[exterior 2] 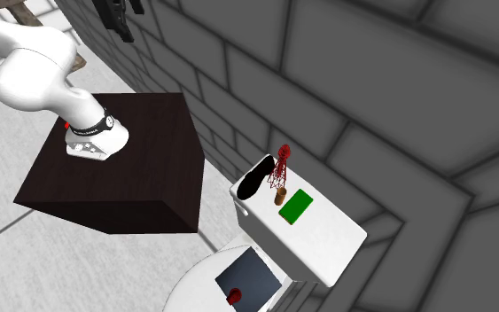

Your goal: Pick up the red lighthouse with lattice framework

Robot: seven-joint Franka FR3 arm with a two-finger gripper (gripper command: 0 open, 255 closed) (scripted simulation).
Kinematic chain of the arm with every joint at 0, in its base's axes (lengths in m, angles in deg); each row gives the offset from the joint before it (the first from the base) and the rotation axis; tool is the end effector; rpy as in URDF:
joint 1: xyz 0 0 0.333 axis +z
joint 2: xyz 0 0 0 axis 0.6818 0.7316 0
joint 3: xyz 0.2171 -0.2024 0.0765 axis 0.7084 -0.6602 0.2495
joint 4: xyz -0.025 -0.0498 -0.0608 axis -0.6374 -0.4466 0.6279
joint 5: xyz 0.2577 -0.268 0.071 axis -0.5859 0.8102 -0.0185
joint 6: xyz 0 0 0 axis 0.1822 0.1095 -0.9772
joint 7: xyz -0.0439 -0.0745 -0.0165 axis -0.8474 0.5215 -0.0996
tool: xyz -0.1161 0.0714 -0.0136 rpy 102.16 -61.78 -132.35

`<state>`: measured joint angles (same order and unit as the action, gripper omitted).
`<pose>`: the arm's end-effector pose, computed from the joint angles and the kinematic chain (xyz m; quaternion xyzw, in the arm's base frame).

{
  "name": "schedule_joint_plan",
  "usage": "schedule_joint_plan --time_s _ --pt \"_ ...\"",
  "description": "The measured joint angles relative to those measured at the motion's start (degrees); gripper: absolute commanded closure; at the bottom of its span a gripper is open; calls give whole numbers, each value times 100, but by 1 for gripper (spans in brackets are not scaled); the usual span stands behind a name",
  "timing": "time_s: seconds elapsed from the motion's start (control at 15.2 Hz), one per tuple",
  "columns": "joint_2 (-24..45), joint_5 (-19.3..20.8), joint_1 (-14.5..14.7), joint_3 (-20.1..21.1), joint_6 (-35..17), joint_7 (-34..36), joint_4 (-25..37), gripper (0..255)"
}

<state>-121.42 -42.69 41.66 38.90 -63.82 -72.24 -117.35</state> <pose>0.2882 -0.0069 0.5560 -0.9985 0.0276 0.0174 0.0432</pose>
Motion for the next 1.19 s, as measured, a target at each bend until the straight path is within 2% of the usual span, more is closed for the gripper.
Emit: schedule_joint_plan --time_s 0.13,0.4,0.66,1.19 --pt "26 21 -4 8 -109 -10 -55 0" --pt "252 175 -41 65 -979 -61 -451 0" --pt "590 340 -86 152 -2081 -56 -926 0" --pt "1972 820 -297 281 -4289 66 -1149 0"
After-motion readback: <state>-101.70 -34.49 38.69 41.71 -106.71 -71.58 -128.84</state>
